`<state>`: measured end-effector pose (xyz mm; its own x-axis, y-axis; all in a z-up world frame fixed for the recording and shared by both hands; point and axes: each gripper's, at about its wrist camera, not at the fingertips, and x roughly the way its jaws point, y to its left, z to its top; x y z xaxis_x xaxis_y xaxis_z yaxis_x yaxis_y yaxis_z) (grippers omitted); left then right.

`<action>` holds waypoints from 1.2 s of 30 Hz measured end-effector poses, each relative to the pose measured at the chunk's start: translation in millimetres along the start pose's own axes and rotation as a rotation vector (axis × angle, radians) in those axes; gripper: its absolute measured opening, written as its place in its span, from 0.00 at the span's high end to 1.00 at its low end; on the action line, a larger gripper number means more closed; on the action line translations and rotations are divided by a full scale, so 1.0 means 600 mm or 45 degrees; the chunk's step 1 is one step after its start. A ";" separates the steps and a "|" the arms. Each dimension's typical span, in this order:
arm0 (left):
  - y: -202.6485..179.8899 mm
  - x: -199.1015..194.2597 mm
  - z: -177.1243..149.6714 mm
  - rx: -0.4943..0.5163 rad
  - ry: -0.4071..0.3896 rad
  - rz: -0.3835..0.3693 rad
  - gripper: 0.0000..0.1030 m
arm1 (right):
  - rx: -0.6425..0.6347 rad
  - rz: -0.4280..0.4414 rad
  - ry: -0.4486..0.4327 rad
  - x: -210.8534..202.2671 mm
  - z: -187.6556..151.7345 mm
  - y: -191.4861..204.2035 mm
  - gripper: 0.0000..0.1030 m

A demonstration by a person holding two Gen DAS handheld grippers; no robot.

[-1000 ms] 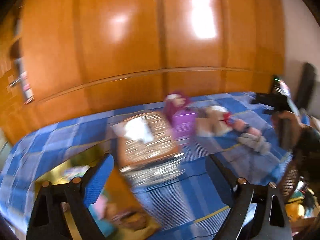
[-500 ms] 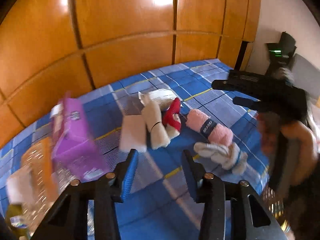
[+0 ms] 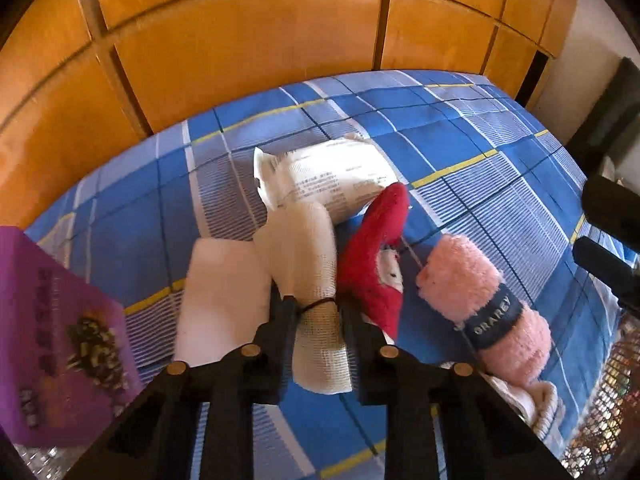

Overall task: Organize soft objects
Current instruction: 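Grasp the white rolled cloth with black band with the left gripper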

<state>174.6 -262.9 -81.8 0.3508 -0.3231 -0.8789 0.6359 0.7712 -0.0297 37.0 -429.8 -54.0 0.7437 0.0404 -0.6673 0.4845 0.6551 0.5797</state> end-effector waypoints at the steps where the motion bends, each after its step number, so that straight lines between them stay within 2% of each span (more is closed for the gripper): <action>1: 0.004 -0.003 -0.002 -0.013 -0.008 -0.023 0.80 | -0.005 -0.004 0.005 0.002 -0.001 0.001 0.25; 5: 0.017 -0.028 -0.017 -0.039 -0.041 -0.095 0.81 | -0.031 0.009 0.082 0.019 -0.005 0.006 0.25; 10: 0.030 -0.068 -0.021 -0.074 -0.091 -0.106 0.81 | -0.029 0.032 0.169 0.038 -0.016 0.005 0.28; 18: 0.043 -0.133 0.066 -0.119 -0.208 -0.132 0.81 | -0.132 -0.030 0.232 0.056 -0.034 0.023 0.35; 23: 0.105 -0.186 0.132 -0.211 -0.333 -0.032 0.81 | -0.223 -0.036 0.285 0.069 -0.047 0.041 0.39; 28: 0.219 -0.256 0.144 -0.351 -0.441 0.109 0.81 | -0.309 -0.030 0.356 0.086 -0.064 0.061 0.40; 33: 0.339 -0.319 0.086 -0.483 -0.511 0.257 0.81 | -0.383 -0.054 0.400 0.106 -0.075 0.086 0.40; 36: 0.393 -0.354 0.020 -0.534 -0.534 0.318 0.81 | -0.398 -0.075 0.439 0.124 -0.076 0.098 0.40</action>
<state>258.3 -18.7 103.4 0.7467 -0.2275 -0.6251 0.2073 0.9725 -0.1063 100.1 -353.7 -90.8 0.4969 0.2097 -0.8421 0.3202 0.8576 0.4025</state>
